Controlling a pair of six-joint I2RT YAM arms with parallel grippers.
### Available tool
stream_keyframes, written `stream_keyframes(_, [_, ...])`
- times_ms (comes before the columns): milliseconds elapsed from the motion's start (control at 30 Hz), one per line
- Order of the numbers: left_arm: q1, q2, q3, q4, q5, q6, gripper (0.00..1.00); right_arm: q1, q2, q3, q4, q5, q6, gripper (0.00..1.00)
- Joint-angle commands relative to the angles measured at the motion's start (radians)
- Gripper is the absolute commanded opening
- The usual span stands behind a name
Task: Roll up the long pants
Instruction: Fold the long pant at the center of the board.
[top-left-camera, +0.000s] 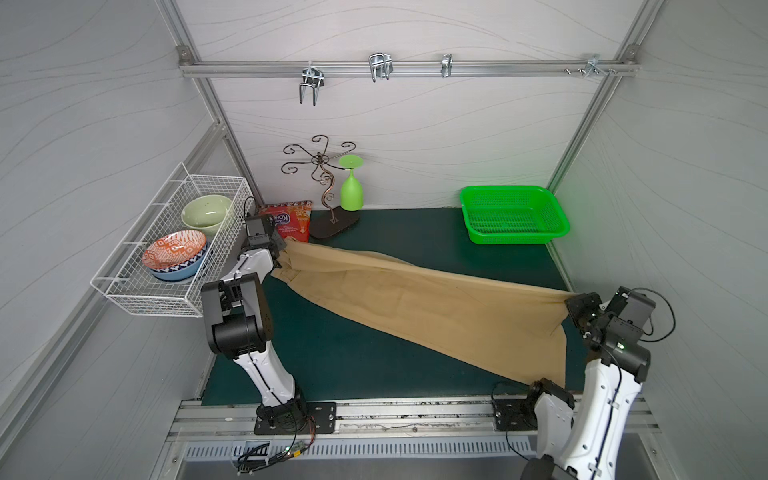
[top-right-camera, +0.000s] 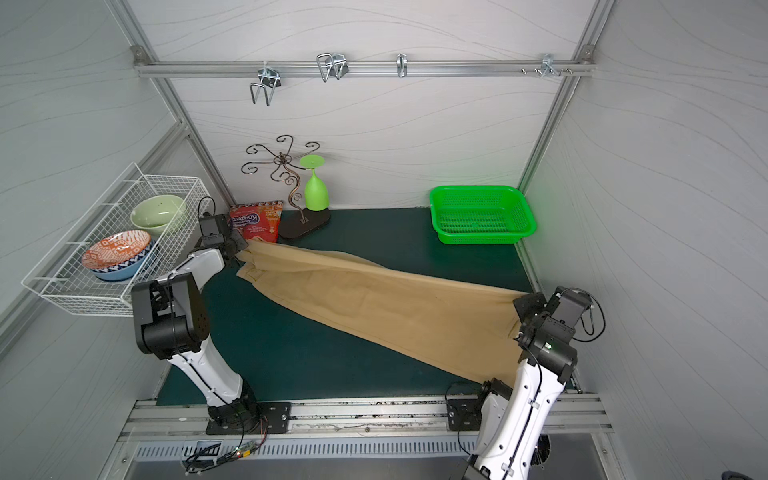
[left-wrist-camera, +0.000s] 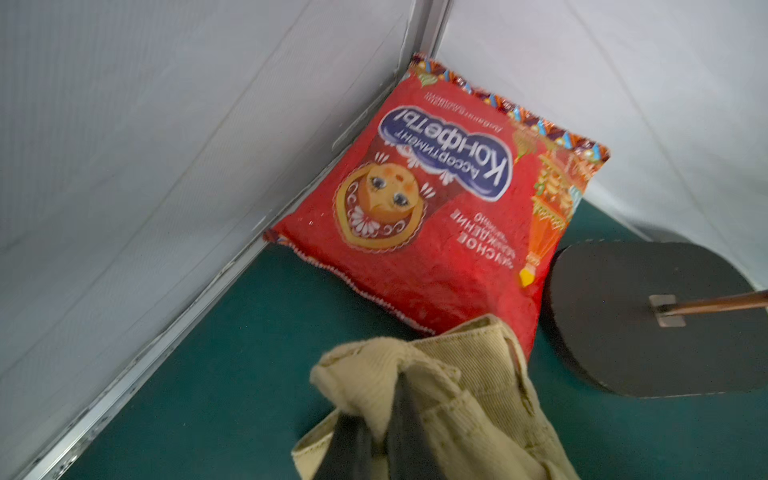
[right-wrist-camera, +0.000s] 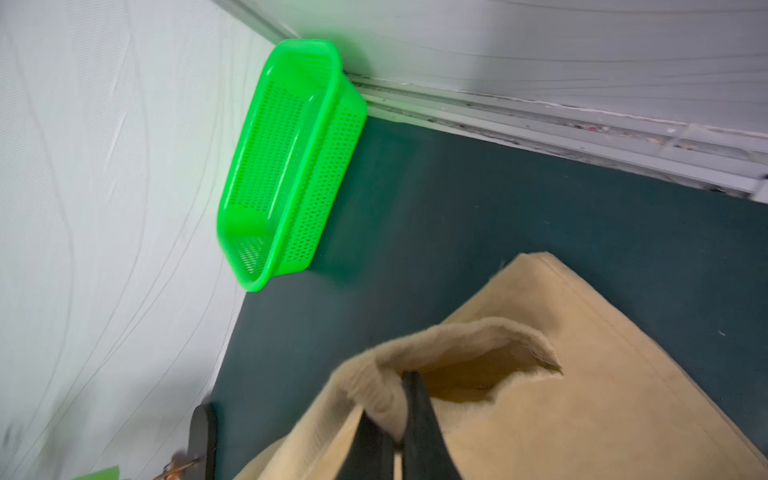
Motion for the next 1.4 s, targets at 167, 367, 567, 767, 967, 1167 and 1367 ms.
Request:
stream_keyframes(167, [0.064, -0.032, -0.055, 0.067, -0.131, -0.065, 0.31, 0.012, -0.029, 0.176, -0.322, 0.353, 0.124, 0.99])
stream_keyframes(367, [0.065, -0.091, -0.073, 0.069, -0.076, -0.113, 0.68, 0.011, -0.018, 0.314, -0.354, 0.36, 0.14, 0.99])
stream_keyframes(567, [0.025, -0.182, -0.043, -0.042, -0.025, -0.146, 0.69, 0.023, -0.003, 0.181, -0.045, -0.032, 0.117, 0.99])
stream_keyframes(767, [0.044, -0.247, -0.126, -0.2, -0.16, -0.417, 0.99, 0.437, 0.249, 0.156, 0.105, -0.051, 0.047, 0.99])
stream_keyframes(967, [0.015, -0.305, -0.103, -0.271, -0.175, -0.378, 0.91, 0.739, 0.432, 0.155, 0.087, 0.098, -0.022, 0.98])
stream_keyframes(1167, [-0.28, -0.286, -0.018, -0.282, -0.134, -0.136, 0.75, 0.713, 0.515, 0.085, 0.067, 0.109, -0.086, 0.83])
stream_keyframes(1367, [-0.357, -0.181, -0.03, -0.272, -0.044, -0.11, 0.43, 0.834, 0.637, 0.087, -0.007, 0.073, -0.166, 0.55])
